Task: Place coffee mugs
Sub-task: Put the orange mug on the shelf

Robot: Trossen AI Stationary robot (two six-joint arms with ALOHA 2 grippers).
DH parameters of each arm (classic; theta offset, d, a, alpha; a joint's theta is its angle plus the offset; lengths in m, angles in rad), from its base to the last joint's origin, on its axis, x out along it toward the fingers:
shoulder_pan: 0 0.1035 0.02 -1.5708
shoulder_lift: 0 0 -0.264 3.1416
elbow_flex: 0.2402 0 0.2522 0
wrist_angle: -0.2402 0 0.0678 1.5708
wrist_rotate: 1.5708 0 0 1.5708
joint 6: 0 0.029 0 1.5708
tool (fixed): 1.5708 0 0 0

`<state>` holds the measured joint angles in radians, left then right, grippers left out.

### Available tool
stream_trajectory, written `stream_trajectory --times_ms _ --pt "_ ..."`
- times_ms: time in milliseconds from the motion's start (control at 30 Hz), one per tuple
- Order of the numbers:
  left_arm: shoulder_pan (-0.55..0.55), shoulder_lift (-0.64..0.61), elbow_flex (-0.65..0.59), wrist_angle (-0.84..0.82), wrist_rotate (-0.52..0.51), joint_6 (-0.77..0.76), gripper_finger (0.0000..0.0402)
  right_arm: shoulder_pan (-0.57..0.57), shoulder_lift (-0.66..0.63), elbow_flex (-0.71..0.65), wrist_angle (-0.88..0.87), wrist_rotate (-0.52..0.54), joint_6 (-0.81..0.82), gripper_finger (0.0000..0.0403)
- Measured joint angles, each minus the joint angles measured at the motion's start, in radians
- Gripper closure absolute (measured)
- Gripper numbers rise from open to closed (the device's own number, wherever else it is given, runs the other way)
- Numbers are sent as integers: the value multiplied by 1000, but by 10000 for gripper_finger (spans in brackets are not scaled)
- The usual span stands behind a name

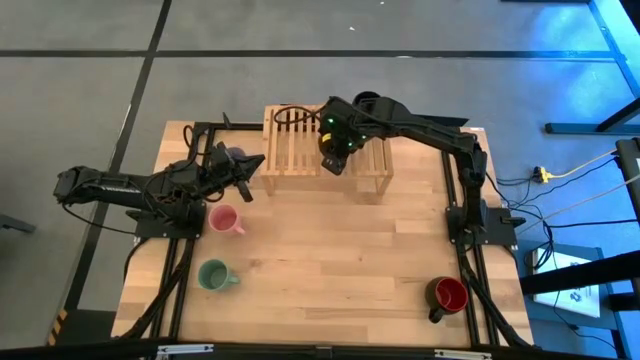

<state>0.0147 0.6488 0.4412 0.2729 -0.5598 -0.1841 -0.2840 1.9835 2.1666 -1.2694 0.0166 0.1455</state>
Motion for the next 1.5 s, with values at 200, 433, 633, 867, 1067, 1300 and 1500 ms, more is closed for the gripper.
stream_trajectory --times_ms 200,433,633,867,1067,1300,1500 --pt "0 0 0 0 0 0 401 0 0 0 35 2 -7 244" --pt "0 0 0 0 -4 2 401 0 0 16 63 81 -24 241" --pt "0 0 0 0 -5 1 401 8 -47 16 63 73 -23 241" --pt "0 0 0 -1 -2 -21 392 54 -161 16 29 100 -23 242" --pt "0 0 0 -27 2 -23 343 160 -219 -30 31 253 -10 242" --pt "0 0 0 -57 -14 -23 299 266 -376 -360 251 358 43 242" --pt "-1 0 0 -56 3 -24 297 329 -588 -727 578 436 62 242"
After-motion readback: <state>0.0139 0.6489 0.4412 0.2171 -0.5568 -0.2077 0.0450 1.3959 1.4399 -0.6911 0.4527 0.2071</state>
